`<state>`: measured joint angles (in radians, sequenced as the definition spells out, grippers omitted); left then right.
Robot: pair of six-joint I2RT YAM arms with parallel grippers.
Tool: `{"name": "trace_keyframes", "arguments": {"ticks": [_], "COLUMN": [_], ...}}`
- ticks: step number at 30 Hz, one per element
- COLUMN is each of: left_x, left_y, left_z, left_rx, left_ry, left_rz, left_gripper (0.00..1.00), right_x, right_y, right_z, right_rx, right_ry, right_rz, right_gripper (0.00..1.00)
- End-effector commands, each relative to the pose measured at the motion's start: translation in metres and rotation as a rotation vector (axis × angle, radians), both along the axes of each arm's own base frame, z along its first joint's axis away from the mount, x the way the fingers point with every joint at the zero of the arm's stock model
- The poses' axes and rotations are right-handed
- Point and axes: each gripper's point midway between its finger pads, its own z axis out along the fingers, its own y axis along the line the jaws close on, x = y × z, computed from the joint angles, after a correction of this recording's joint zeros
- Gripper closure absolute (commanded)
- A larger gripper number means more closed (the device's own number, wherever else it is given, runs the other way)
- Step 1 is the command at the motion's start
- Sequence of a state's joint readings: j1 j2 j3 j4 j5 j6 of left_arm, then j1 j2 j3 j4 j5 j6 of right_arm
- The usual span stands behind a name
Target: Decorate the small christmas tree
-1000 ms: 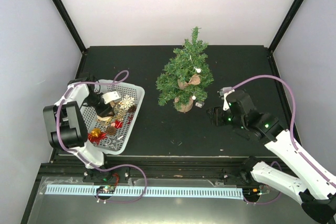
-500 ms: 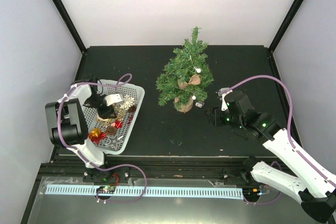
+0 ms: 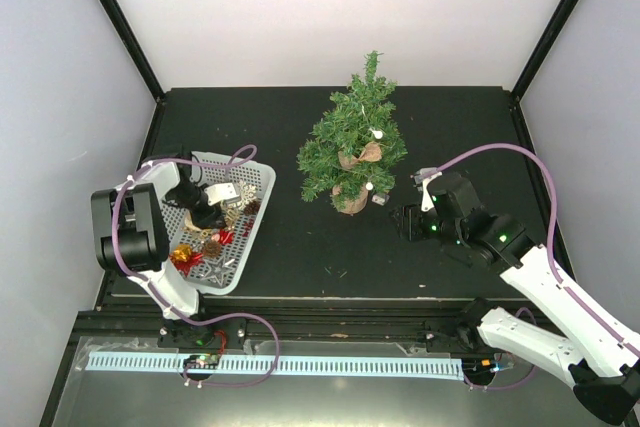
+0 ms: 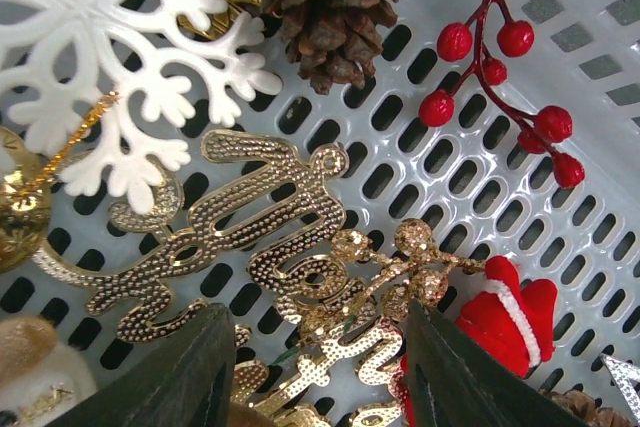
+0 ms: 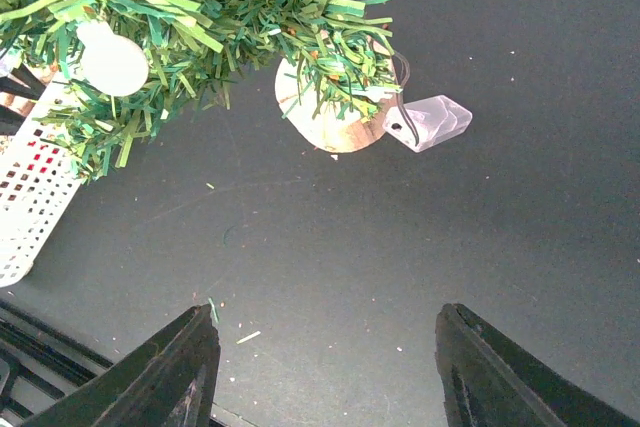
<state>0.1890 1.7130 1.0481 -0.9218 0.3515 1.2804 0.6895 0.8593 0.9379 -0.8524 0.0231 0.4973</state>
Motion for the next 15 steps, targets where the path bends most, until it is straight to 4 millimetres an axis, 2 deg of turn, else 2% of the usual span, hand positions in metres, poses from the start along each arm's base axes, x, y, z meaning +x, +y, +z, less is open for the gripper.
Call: {"name": "trace_keyframes", "arguments": {"ticks": [1, 10, 15], "left_x": [-0.0008, 0.0041, 0.0054], "left_y": [-0.0035, -0.001, -0.0026], "left_z": [-0.0059, -0.0064, -0.0019], "left_rx": [-0.011, 0.001, -0.009], "left_ry": [-0.006, -0.025, -0.028], "left_rz": [-0.028, -0.016, -0.012], "left_gripper": [0.53, 0.71, 0.9], "right_x": [0.0009, 0.0011, 0.0016], "right_y": [0.0042, 0.0073, 0.0057], "right_z": [0.0023, -0.0012, -0.0036], "right_rx": [0.025, 0.038, 0.033], "right_ry": [-0.008, 0.0, -0.001], "right_rz": [0.005, 0.008, 0.001], "right_gripper": [0.4, 0.4, 0.4]}}
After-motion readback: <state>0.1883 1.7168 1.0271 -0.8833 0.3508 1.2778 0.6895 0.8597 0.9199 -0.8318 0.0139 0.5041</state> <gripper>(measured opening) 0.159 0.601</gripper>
